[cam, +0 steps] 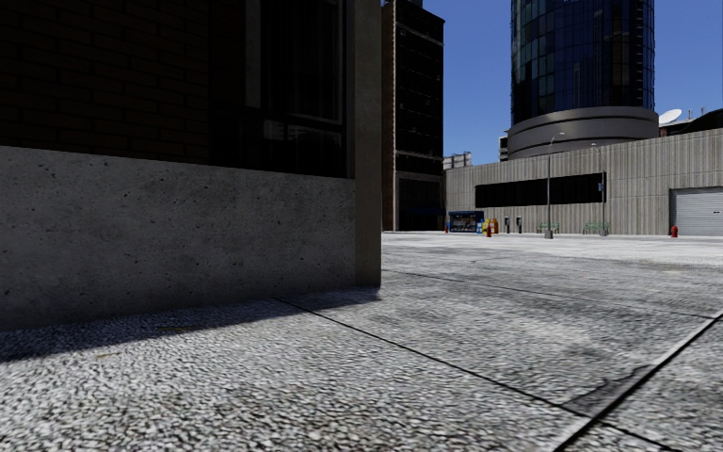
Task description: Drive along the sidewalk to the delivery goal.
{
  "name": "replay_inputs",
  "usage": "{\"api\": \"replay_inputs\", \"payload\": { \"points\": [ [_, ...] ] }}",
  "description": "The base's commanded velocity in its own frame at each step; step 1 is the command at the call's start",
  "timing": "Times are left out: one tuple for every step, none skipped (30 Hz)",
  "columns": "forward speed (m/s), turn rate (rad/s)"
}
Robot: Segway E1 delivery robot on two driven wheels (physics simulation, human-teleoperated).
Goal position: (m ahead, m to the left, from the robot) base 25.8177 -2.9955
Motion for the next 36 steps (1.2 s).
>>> {"api": "replay_inputs", "payload": {
  "points": [
    [0.0, 0.0],
    [0.0, 0.0],
    [0.0, 0.0],
    [0.0, 0.0],
    [0.0, 0.0],
    [0.0, 0.0],
    [0.0, 0.0],
    [0.0, 0.0],
    [0.0, 0.0],
    [0.0, 0.0],
    [0.0, 0.0],
    [0.0, 0.0],
    [0.0, 0.0],
    [0.0, 0.0],
    [0.0, 0.0],
    [0.0, 0.0],
    [0.0, 0.0],
    [0.0, 0.0],
    [0.0, 0.0],
    [0.0, 0.0],
    [0.0, 0.0],
    [0.0, 0.0],
    [0.0, 0.0],
    [0.0, 0.0],
    [0.0, 0.0],
    [0.0, 0.0],
    [0.0, 0.0],
    [0.0, 0.0],
    [0.0, 0.0],
    [0.0, 0.0],
    [2.0, 0.0],
    [2.0, 0.0],
    [2.0, 0.0],
    [2.0, 0.0],
    [2.0, 0.0],
    [2.0, 0.0]
  ]
}}
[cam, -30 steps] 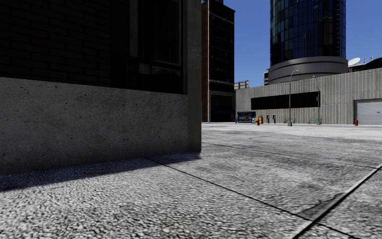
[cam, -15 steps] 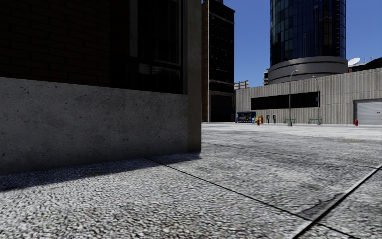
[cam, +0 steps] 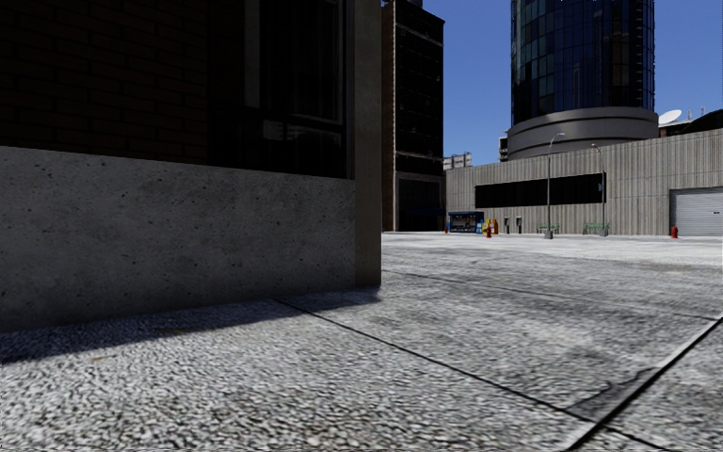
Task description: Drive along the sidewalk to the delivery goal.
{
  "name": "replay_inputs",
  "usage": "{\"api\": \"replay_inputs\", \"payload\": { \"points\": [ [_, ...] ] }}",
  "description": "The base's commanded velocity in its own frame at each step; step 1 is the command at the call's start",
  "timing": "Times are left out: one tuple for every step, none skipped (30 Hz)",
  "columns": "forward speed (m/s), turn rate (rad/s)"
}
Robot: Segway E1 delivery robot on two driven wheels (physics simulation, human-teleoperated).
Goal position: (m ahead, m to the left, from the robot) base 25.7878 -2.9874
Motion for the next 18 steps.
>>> {"api": "replay_inputs", "payload": {
  "points": [
    [2.0, 0.0],
    [2.0, 0.0],
    [2.0, 0.0],
    [2.0, 0.0],
    [2.0, 0.0],
    [2.0, 0.0],
    [2.0, -0.32],
    [2.0, -1.2],
    [2.0, -1.2],
    [2.0, -1.2],
    [2.0, -1.2],
    [2.0, -1.2],
    [2.0, -1.2],
    [2.0, -1.2],
    [2.0, -1.2],
    [2.0, -1.2],
    [2.0, -1.2],
    [2.0, -1.16]
  ]
}}
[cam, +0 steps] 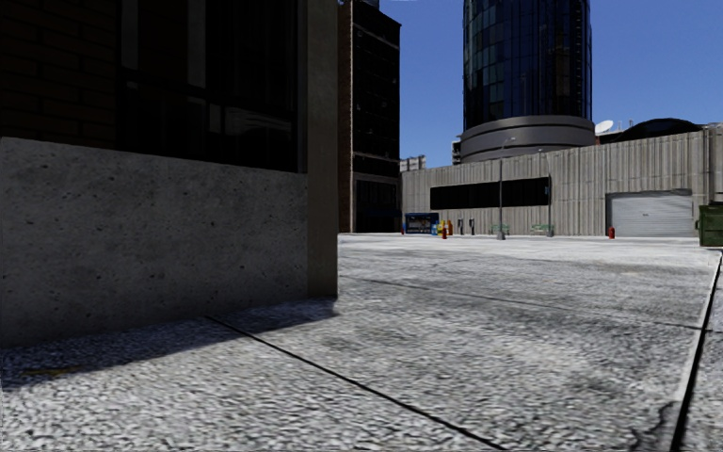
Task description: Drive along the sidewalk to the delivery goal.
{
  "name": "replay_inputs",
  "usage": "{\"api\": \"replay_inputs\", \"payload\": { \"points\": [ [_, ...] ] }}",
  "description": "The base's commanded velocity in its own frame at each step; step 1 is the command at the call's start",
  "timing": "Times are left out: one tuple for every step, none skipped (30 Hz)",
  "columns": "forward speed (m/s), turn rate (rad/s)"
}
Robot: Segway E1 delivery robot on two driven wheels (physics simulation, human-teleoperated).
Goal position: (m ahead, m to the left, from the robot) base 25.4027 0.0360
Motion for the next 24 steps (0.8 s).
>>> {"api": "replay_inputs", "payload": {
  "points": [
    [2.0, -1.16],
    [2.0, 0.0],
    [2.0, 0.0],
    [2.0, 0.0],
    [2.0, 0.0],
    [2.0, 0.0],
    [2.0, 0.0],
    [2.0, 0.0],
    [2.0, 0.0],
    [2.0, 0.0],
    [2.0, 0.0],
    [2.0, 0.0],
    [2.0, 0.0],
    [2.0, 0.0],
    [2.0, 0.0],
    [2.0, 0.0],
    [2.0, 0.0],
    [2.0, 0.0],
    [2.0, 0.0],
    [2.0, 0.0],
    [2.0, 0.0],
    [2.0, 0.0],
    [2.0, 0.0],
    [2.0, 0.0]
  ]
}}
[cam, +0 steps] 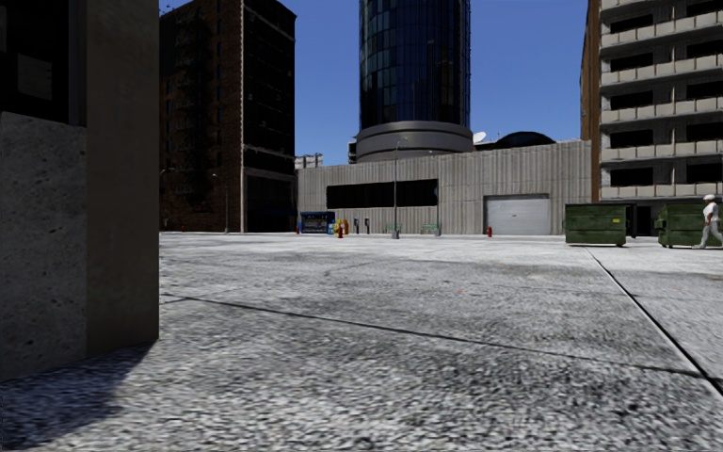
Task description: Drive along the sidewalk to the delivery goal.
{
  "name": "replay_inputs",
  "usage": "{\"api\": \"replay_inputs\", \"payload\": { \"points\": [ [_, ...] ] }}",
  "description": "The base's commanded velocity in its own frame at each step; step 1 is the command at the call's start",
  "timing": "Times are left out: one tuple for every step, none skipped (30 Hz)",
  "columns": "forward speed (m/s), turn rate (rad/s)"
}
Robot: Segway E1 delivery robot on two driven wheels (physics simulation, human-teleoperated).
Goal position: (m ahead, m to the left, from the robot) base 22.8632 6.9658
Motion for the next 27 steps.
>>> {"api": "replay_inputs", "payload": {
  "points": [
    [2.0, 0.0],
    [2.0, 0.0],
    [2.0, 0.0],
    [2.0, 0.0],
    [2.0, 0.0],
    [2.0, 0.0],
    [2.0, 0.0],
    [2.0, 0.0],
    [2.0, 0.0],
    [2.0, 0.0],
    [2.0, 0.0],
    [2.0, 0.0],
    [2.0, 0.0],
    [2.0, 0.0],
    [2.0, 0.0],
    [2.0, 0.0],
    [2.0, 0.0],
    [2.0, 0.0],
    [2.0, 0.0],
    [2.0, 0.0],
    [2.0, 0.0],
    [2.0, 0.0],
    [2.0, 0.0],
    [2.0, 0.0],
    [2.0, 0.0],
    [2.0, 0.0],
    [2.0, 0.0]
  ]
}}
